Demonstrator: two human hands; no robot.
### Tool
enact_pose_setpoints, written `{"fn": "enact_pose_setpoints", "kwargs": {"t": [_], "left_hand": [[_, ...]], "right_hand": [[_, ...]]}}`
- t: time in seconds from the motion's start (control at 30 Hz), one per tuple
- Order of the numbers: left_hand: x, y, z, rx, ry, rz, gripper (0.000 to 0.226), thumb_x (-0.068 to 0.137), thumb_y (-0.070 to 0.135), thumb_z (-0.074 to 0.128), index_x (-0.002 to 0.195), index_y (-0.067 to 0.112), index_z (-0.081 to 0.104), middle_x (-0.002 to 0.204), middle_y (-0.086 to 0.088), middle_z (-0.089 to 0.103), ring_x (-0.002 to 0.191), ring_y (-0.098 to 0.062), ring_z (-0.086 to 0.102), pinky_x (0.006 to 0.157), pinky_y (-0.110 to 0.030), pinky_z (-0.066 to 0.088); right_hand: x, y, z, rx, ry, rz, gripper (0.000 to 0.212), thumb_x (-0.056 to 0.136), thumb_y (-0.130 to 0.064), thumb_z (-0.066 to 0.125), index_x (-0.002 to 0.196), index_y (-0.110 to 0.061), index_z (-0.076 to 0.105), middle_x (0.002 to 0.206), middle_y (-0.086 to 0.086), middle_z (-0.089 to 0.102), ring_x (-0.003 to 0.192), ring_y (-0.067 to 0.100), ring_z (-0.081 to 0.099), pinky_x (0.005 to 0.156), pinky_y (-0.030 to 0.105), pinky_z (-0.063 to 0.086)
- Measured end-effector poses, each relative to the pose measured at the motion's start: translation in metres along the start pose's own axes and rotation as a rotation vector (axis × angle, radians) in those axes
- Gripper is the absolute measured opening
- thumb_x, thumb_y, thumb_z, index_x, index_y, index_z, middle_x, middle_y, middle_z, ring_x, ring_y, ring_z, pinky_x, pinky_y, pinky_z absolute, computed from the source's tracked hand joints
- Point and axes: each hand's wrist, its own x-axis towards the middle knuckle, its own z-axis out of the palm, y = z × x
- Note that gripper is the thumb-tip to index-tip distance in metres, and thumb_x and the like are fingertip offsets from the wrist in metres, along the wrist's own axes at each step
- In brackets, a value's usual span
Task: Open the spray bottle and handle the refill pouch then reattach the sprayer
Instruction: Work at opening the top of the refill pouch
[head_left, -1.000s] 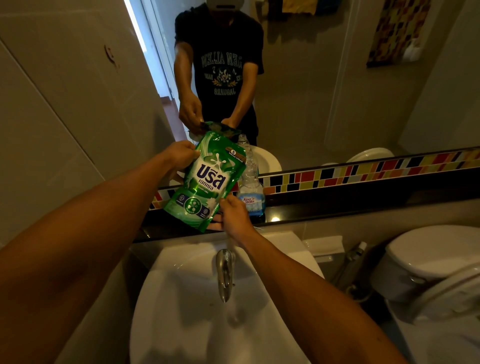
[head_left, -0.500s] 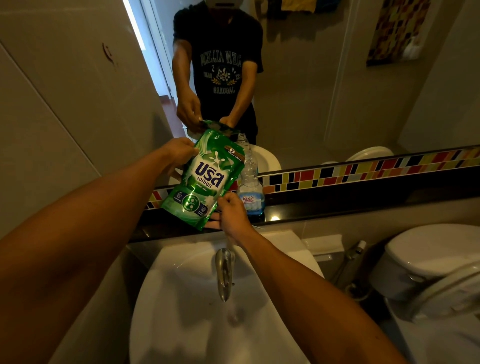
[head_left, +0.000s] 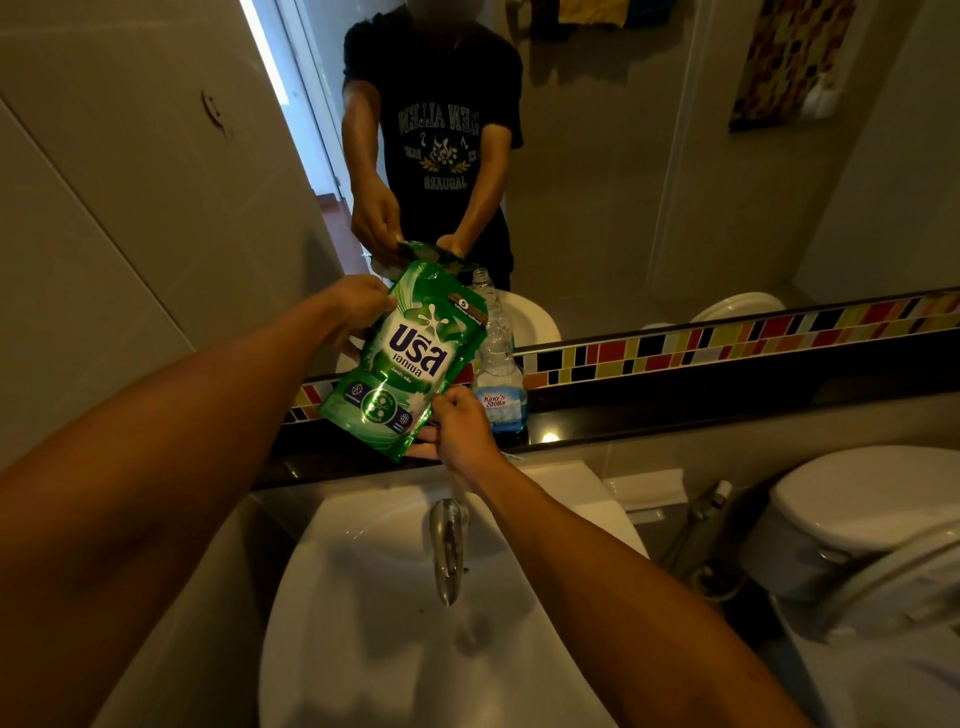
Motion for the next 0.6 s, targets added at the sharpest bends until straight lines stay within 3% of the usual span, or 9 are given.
{"fn": "enact_pose_setpoints", "kwargs": {"t": [0.17, 0.33, 0.6], "left_hand": [[-0.0011, 0.0025, -0.0031, 0.017, -0.002, 0.019, 0.012, 0.102, 0.019, 0.047, 0.104, 0.012, 0.056, 0.095, -0.014, 0.062, 0.08, -0.028, 0.062, 0.057, -0.038, 0.049], [-0.0018, 0.0028, -0.0042, 0.045, -0.009, 0.024, 0.012, 0.101, 0.019, 0.047, 0.094, 0.015, 0.056, 0.093, -0.015, 0.063, 0.077, -0.029, 0.062, 0.056, -0.038, 0.049], [-0.0012, 0.0057, -0.0071, 0.072, 0.006, 0.025, 0.011, 0.1, 0.021, 0.05, 0.099, 0.014, 0.057, 0.097, -0.015, 0.065, 0.081, -0.029, 0.064, 0.057, -0.039, 0.051]], "right_hand": [[-0.0012, -0.0009, 0.0026, 0.016, -0.015, -0.007, 0.009, 0.11, -0.015, 0.039, 0.114, -0.011, 0.047, 0.129, 0.028, 0.066, 0.106, 0.043, 0.072, 0.069, 0.047, 0.066], [-0.0037, -0.0029, 0.0043, 0.033, -0.021, -0.007, 0.011, 0.11, -0.013, 0.038, 0.114, -0.012, 0.048, 0.13, 0.027, 0.065, 0.108, 0.043, 0.071, 0.069, 0.047, 0.066], [-0.0025, -0.0026, 0.0067, 0.045, -0.02, -0.007, 0.009, 0.109, -0.013, 0.04, 0.107, -0.015, 0.048, 0.128, 0.028, 0.066, 0.107, 0.043, 0.072, 0.071, 0.049, 0.066]]}}
